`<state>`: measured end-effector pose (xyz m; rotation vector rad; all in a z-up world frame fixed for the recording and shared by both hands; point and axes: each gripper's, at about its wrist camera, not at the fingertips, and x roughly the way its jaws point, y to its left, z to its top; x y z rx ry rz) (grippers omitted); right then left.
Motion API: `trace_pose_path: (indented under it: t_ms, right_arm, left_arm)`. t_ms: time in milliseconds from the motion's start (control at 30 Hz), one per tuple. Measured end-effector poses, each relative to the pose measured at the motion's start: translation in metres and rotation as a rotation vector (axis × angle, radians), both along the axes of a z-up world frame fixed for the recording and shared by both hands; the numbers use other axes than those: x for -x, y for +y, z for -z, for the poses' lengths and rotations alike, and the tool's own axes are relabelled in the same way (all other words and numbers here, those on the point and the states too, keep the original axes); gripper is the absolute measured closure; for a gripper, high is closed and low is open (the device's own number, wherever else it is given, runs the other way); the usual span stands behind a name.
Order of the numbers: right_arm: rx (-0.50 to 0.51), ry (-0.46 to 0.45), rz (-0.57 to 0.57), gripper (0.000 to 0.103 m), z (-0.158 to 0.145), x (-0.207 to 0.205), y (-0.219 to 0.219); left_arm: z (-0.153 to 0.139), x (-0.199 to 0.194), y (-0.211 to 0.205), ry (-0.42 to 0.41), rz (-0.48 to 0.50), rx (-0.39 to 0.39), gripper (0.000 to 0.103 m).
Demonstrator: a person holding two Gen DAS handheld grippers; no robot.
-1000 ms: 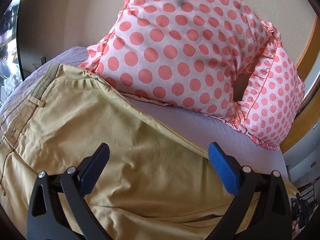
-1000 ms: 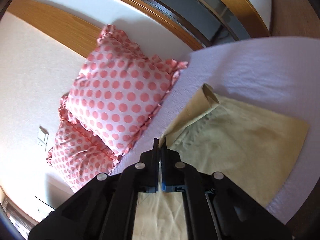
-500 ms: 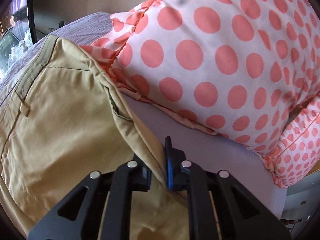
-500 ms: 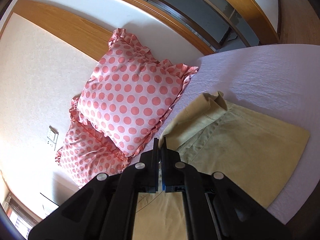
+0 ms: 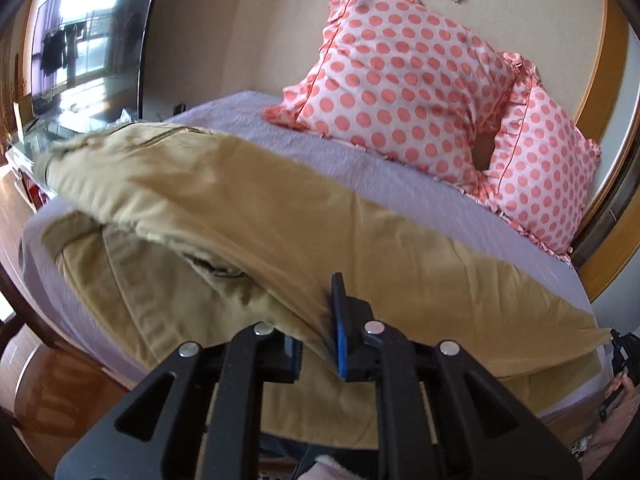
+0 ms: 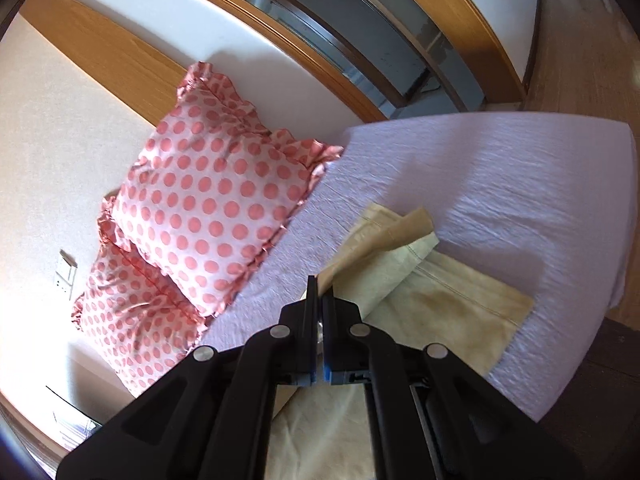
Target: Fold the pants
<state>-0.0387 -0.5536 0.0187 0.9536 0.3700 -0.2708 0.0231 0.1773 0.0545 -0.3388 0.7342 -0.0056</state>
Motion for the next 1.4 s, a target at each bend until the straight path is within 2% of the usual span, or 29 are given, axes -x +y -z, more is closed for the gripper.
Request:
trace_pose_path:
  t_ms: [100,200,433,600,767,800,833,867,900,933,967,1000,1133,1233,1300,1367,1400]
  right_arm:
    - [-0.024,0.024,0.017,0.101,0.012,0.011,-0.003]
    - [-0.030,0.030,0.026,0.101,0.016,0.022,-0.003]
    - [0.001,0.084,0.049,0.101,0.022,0.030,0.003]
    - [0.011,0.072,0.069,0.101,0.019,0.046,0.007]
    - [0.002,0.132,0.099,0.101,0.029,0.048,0.006]
    - [0.014,0.151,0.112,0.098,0.028,0.049,0.006]
    - [0.034,0.174,0.137,0.088,0.026,0.052,0.007]
    - [0.058,0.203,0.174,0.070,0.023,0.055,0.008]
    - [0.073,0.211,0.206,0.060,0.020,0.059,0.007]
    - [0.078,0.200,0.230,0.053,0.018,0.063,0.006]
    - [0.079,0.193,0.242,0.053,0.017,0.065,0.004]
    - [0.074,0.196,0.244,0.053,0.018,0.065,0.001]
    - [0.065,0.190,0.232,0.055,0.029,0.056,-0.003]
    - [0.088,0.169,0.189,0.064,0.033,0.046,0.005]
    - [0.118,0.154,0.151,0.071,0.035,0.040,0.014]
    - [0.105,0.127,0.106,0.094,0.040,0.037,0.018]
    - [0.101,0.108,0.092,0.096,0.043,0.036,0.019]
  left_arm:
    - [0.023,0.017,0.003,0.019,-0.015,0.050,0.091]
    - [0.029,0.028,0.006,0.005,-0.023,0.065,0.091]
    - [0.031,0.032,0.007,-0.008,0.010,0.045,0.091]
    - [0.029,0.033,0.008,-0.020,0.020,0.042,0.091]
    - [0.036,0.036,0.007,-0.003,0.041,0.031,0.091]
    - [0.037,0.038,0.007,-0.004,0.047,0.032,0.087]
    - [0.037,0.040,0.008,-0.006,0.051,0.032,0.086]
    - [0.037,0.042,0.009,-0.011,0.054,0.031,0.081]
    - [0.035,0.046,0.010,-0.019,0.049,0.024,0.067]
    - [0.032,0.050,0.011,-0.035,0.040,0.010,0.060]
    - [0.029,0.055,0.013,-0.054,0.029,-0.003,0.050]
    - [0.026,0.060,0.016,-0.070,0.018,-0.010,0.046]
    - [0.015,0.074,0.035,-0.128,-0.057,0.016,0.042]
    - [0.004,0.084,0.047,-0.193,-0.133,0.023,0.040]
    - [-0.003,0.087,0.050,-0.229,-0.158,0.020,0.035]
    - [-0.007,0.086,0.049,-0.243,-0.158,0.014,0.034]
    - [-0.008,0.084,0.048,-0.244,-0.155,0.014,0.033]
